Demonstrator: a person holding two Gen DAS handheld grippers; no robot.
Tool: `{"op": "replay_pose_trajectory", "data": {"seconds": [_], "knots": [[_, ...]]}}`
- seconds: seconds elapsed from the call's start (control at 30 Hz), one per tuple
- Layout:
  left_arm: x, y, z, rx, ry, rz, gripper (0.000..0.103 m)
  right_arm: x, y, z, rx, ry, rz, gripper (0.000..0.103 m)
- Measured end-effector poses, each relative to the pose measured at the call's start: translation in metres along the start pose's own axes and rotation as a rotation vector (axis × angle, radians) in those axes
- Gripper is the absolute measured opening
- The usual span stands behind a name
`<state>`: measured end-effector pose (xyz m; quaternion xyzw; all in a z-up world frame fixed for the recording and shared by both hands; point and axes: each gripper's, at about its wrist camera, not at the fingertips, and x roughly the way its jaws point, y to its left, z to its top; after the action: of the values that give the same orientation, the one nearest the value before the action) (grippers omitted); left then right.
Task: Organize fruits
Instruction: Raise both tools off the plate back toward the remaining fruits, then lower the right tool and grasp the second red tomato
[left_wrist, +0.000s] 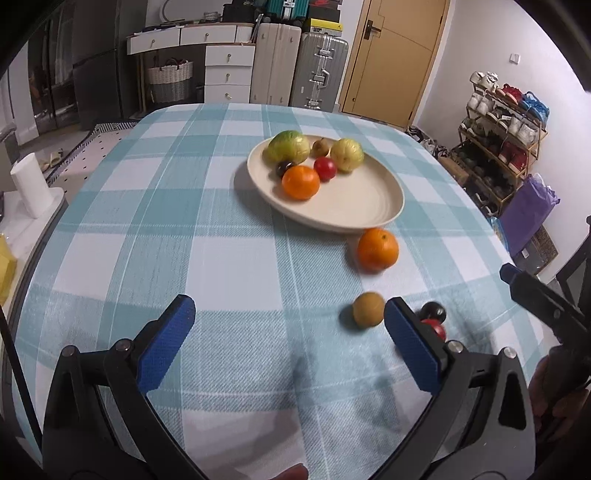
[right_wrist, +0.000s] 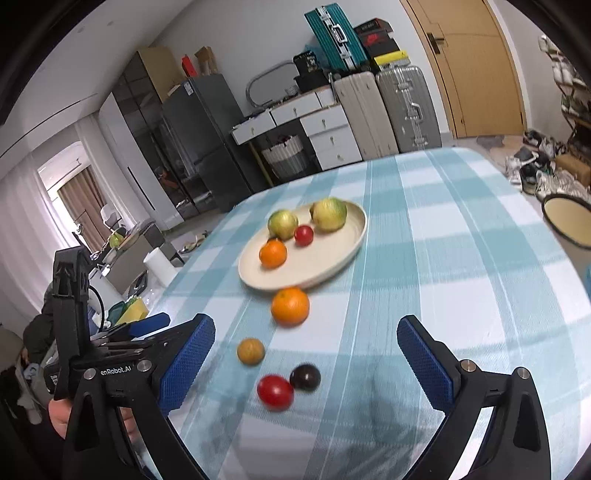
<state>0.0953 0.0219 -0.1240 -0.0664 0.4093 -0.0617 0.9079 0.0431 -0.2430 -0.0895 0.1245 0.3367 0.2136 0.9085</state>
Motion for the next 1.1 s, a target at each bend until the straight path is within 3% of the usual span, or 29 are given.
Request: {"op": "replay_pose_trajectory", "data": {"seconds": [0.37, 0.57, 0.73, 0.8, 0.87, 0.97, 1.1], "knots": [[0.001, 0.005, -0.013, -0.004, 0.026, 0.005, 0.102, 0.015, 0.013, -0.041, 0.010, 0.101, 0.047, 0.099], [0.000, 0.005, -0.015, -0.005, 0.031, -0.004, 0.102, 0.024, 0.025, -0.050, 0.002, 0.134, 0.020, 0.078], [0.001, 0.006, -0.020, -0.003, 0.039, -0.011, 0.102, 0.032, 0.032, -0.054, -0.002, 0.146, -0.031, 0.067], [0.003, 0.008, -0.021, -0.006, 0.048, -0.011, 0.102, 0.035, 0.033, -0.055, 0.004, 0.156, -0.024, 0.056], [0.004, 0.009, -0.023, -0.011, 0.052, -0.014, 0.102, 0.036, 0.034, -0.057, -0.002, 0.155, -0.042, 0.051], [0.006, 0.012, -0.024, -0.015, 0.057, -0.014, 0.102, 0.039, 0.032, -0.056, 0.013, 0.158, -0.041, 0.031], [0.008, 0.014, -0.023, -0.021, 0.056, -0.014, 0.102, 0.039, 0.027, -0.057, 0.040, 0.157, -0.008, 0.029]]}}
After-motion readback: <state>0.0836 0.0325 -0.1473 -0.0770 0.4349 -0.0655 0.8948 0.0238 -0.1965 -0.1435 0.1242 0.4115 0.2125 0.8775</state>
